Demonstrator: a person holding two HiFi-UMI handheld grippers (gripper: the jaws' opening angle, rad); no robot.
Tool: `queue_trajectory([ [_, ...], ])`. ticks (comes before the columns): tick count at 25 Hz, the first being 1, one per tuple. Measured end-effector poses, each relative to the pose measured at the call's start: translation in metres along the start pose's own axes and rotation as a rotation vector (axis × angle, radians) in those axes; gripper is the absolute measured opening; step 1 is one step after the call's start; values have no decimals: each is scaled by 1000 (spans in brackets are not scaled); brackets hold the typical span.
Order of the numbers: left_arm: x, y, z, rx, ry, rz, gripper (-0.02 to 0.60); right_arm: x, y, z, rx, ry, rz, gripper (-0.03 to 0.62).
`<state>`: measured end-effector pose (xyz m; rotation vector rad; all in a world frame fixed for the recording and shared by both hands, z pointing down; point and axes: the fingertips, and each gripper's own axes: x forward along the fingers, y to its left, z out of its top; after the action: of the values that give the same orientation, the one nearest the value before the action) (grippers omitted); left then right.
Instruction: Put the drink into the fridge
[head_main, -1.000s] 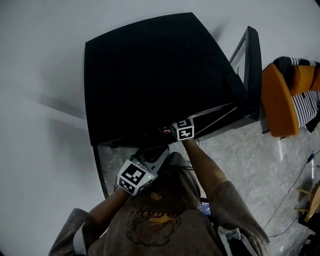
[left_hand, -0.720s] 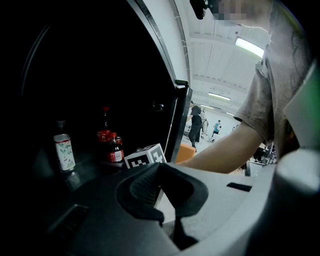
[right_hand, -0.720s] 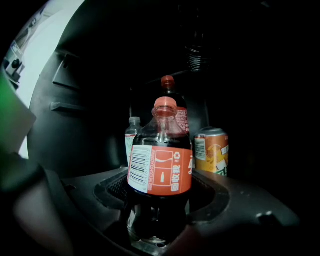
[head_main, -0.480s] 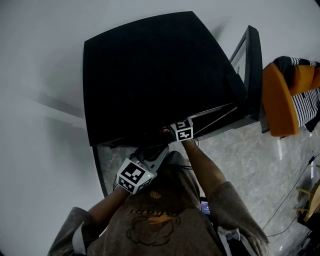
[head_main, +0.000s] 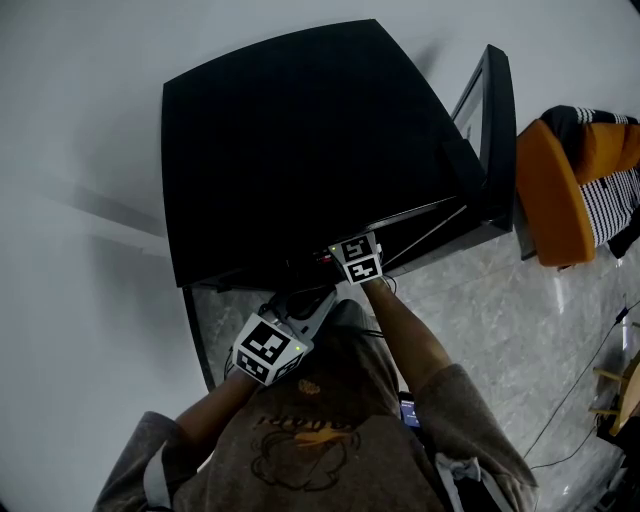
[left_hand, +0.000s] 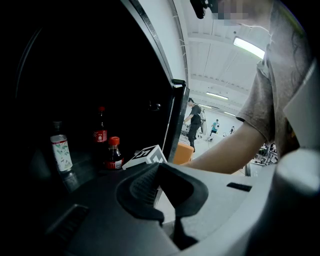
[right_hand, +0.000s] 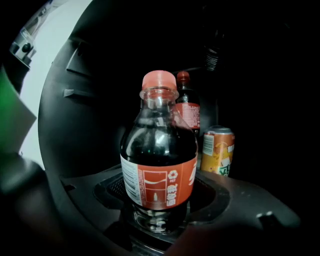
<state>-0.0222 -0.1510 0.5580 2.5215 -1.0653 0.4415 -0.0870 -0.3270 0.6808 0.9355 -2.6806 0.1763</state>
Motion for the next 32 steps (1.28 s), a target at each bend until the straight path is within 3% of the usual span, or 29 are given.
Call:
queue_trajectory([
  [15,-15,-11,0,-5,7,19,3,-12,-2,11,61,-19,-3,314],
  [32,-51,-44,67,-25,-5,-35,3,-88,10,45,138,56,-33,314],
])
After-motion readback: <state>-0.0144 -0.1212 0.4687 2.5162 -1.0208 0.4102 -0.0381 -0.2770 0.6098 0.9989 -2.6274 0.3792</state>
